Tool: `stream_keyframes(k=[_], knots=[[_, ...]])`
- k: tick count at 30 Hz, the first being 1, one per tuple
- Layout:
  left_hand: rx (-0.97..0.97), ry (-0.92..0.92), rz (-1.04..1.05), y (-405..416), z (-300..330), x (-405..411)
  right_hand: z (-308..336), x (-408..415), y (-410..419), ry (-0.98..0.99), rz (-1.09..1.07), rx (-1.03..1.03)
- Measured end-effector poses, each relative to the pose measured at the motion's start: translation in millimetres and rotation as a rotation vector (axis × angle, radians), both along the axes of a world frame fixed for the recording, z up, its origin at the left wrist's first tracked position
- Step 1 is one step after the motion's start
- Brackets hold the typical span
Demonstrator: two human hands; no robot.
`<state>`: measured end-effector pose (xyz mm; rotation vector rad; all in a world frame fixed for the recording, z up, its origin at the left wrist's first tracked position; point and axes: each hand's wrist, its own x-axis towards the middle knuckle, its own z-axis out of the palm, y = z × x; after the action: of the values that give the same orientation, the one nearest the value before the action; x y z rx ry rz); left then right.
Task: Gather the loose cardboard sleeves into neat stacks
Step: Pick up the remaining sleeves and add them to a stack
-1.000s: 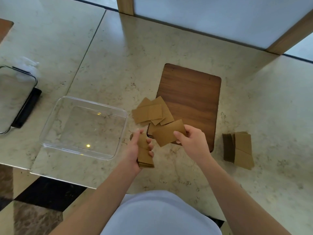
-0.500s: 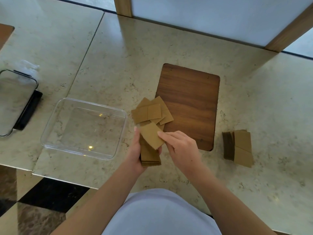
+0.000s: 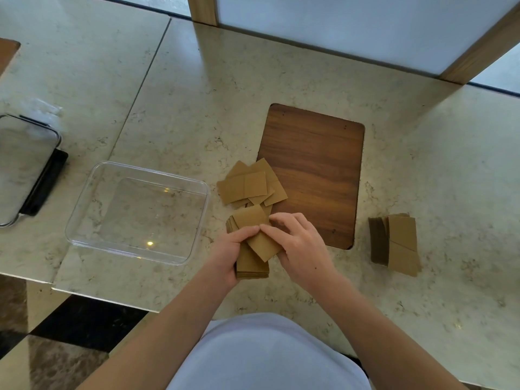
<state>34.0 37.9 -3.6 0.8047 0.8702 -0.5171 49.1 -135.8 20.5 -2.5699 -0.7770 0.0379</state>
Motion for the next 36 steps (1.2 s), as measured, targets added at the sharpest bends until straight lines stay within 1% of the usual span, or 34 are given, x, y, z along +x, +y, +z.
stream_keyframes(k=[2, 4, 5, 7, 8, 9, 10, 11, 12, 14, 15, 16, 17, 19, 20, 21, 24, 25, 27, 29, 31, 32, 34, 36], knots=[[-0.002, 0.007, -0.014, -2.2, 2.6, -0.4, 2.3, 0.5, 0.1, 0.035, 0.041, -0.018], [0.014, -0.007, -0.006, -4.5, 3.4, 0.4, 7.4, 1.6, 3.9, 0.095, 0.011, 0.021], [0.064, -0.027, -0.003, -5.7, 2.4, 0.8, 12.2, 3.0, 5.9, 0.133, -0.042, 0.028], [0.267, -0.096, -0.02, -7.7, -1.4, 1.6, 23.1, 11.4, 10.3, 0.291, -0.208, -0.031], [0.376, -0.154, -0.039, -8.4, -3.4, 1.2, 27.9, 18.7, 13.6, 0.447, -0.29, -0.068], [0.447, -0.227, -0.069, -9.8, -4.8, 1.4, 32.3, 26.2, 19.6, 0.65, -0.37, -0.065], [0.461, -0.304, -0.106, -12.5, -5.0, 1.3, 34.9, 32.5, 27.9, 0.857, -0.448, -0.02], [0.419, -0.356, -0.149, -15.2, -2.8, 1.7, 37.5, 38.0, 37.8, 1.029, -0.515, 0.055], [0.347, -0.359, -0.187, -16.8, 1.1, 2.9, 39.1, 42.6, 45.9, 1.173, -0.557, 0.136], [0.217, -0.248, -0.19, -11.4, 5.2, 8.1, 38.1, 53.3, 53.6, 1.436, -0.534, 0.327], [0.171, -0.202, -0.156, -5.1, 4.8, 9.3, 35.0, 58.7, 52.1, 1.514, -0.497, 0.413], [0.106, -0.19, -0.107, 2.6, 3.3, 9.2, 30.3, 67.3, 49.8, 1.478, -0.472, 0.421], [0.023, -0.19, -0.047, 9.9, 2.1, 8.4, 22.8, 78.7, 47.6, 1.305, -0.458, 0.323], [-0.136, -0.132, 0.056, 19.4, 1.1, 4.3, 1.2, 102.6, 46.7, 0.798, -0.439, 0.031], [-0.21, -0.098, 0.106, 22.7, -0.2, 2.5, -8.0, 111.8, 53.3, 0.624, -0.403, -0.07], [-0.278, -0.075, 0.158, 23.2, -1.7, 1.4, -14.7, 117.8, 59.5, 0.529, -0.363, -0.146], [-0.358, -0.042, 0.256, 23.7, -4.2, 1.9, -33.6, 127.5, 73.3, 0.384, -0.276, -0.382], [-0.361, -0.039, 0.265, 24.6, -5.0, 2.5, -39.0, 130.3, 75.8, 0.346, -0.271, -0.425], [-0.348, -0.028, 0.257, 23.7, -4.1, 2.9, -43.9, 130.5, 74.4, 0.312, -0.297, -0.437], [-0.339, -0.008, 0.259, 25.8, -6.3, 4.1, -46.1, 131.1, 75.5, 0.275, -0.304, -0.376], [-0.333, 0.019, 0.264, 26.9, -8.0, 5.3, -46.3, 129.8, 71.1, 0.24, -0.295, -0.253], [-0.333, 0.029, 0.264, 27.2, -9.1, 5.8, -45.9, 129.3, 66.6, 0.258, -0.298, -0.176], [-0.331, 0.045, 0.254, 28.3, -11.6, 6.5, -44.6, 126.7, 55.0, 0.357, -0.335, -0.032], [-0.325, 0.061, 0.239, 29.2, -14.3, 7.1, -42.6, 123.8, 42.3, 0.428, -0.378, 0.048]])
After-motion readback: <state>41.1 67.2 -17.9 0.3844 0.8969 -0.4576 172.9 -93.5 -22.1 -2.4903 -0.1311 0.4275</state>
